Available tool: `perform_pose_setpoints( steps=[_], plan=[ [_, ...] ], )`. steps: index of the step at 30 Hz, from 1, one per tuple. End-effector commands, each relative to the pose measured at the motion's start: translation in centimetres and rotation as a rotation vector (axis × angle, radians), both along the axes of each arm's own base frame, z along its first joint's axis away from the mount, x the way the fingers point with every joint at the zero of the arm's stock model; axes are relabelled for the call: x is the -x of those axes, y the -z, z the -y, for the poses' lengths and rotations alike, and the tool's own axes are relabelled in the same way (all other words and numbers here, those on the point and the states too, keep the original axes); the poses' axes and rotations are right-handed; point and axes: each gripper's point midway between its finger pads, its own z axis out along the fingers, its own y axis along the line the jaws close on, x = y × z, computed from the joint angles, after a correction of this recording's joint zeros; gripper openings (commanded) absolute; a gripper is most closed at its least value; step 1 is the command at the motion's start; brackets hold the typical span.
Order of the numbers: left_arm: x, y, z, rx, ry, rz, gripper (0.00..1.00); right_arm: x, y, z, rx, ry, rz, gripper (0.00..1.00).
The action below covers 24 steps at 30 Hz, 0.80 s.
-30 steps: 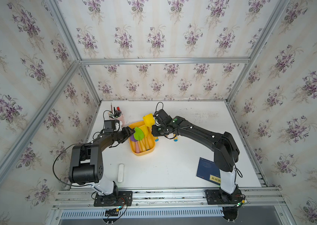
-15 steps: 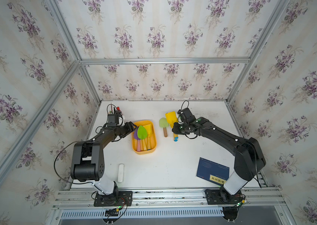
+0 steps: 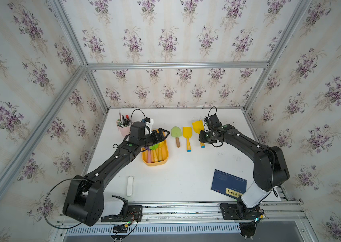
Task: Take the shovel out of the storage box
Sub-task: Place the shovel at the center of the board.
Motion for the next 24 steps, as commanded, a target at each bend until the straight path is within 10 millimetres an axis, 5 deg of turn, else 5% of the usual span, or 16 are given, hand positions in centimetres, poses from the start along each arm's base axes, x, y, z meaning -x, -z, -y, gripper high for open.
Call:
perform_pose_setpoints(
  steps=[1,4,9,24],
  plan=[
    [-1.7,-2.5,4.0,0.087,0.018,0.07,0.94,-0.7,0.9,0.3,0.007,-0.021,0.004,0.17],
    [-2.4,-1.7,7.5,0.088,0.068,0.055,0.94,-1.3,1.7,0.6,-0.005,-0.009,-0.011,0.18],
    [-3.1,0.8,10.3,0.057,0.088,0.027,0.94,-2.1,3.2,0.8,-0.001,0.006,-0.046,0.18],
    [-3.7,4.8,12.3,0.005,0.118,-0.028,0.93,-2.2,7.4,1.5,-0.014,0.026,-0.12,0.19]
  ],
)
